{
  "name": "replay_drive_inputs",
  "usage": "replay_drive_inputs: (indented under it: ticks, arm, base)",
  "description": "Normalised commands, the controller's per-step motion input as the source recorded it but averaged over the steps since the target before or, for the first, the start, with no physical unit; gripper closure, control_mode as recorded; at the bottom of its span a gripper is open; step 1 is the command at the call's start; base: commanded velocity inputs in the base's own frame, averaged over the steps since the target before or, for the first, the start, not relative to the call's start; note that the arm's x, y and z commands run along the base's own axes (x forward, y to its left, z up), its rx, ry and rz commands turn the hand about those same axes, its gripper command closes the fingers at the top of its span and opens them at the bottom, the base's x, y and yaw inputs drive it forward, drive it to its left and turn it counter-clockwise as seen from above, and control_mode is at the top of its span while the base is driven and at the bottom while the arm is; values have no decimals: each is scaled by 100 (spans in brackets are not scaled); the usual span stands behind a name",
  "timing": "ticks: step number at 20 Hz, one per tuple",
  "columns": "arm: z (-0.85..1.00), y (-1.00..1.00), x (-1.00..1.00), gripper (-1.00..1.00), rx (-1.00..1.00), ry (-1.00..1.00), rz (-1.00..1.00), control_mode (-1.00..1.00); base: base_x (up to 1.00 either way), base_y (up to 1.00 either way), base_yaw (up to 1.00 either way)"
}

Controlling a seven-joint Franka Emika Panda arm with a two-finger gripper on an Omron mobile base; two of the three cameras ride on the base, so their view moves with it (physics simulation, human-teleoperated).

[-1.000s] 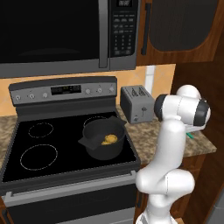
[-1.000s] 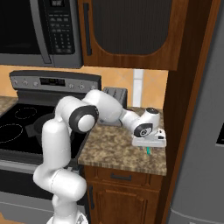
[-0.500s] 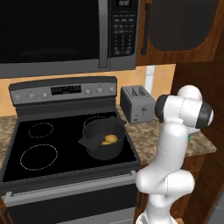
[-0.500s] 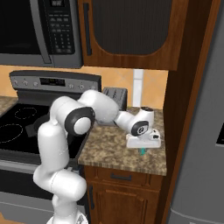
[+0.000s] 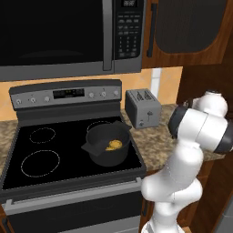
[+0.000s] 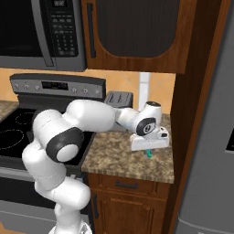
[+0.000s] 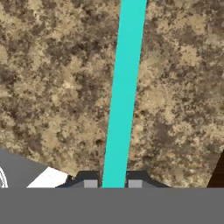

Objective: Put the squash and squash in the pot. Retrieve the spatula and lightly stir the vegetables in the pot.

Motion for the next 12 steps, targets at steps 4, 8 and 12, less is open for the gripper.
replay_drive_inputs:
  ticks: [4,8,12]
  arm:
    - [95,15,-100,100,-32,-18,37,-100]
    - [100,26,-100,100,-46,-27,41,-100]
    - [100,34,-98,100,-48,-31,37,-100]
  base:
    - [0,0,0]
    - [0,0,0]
    - [0,0,0]
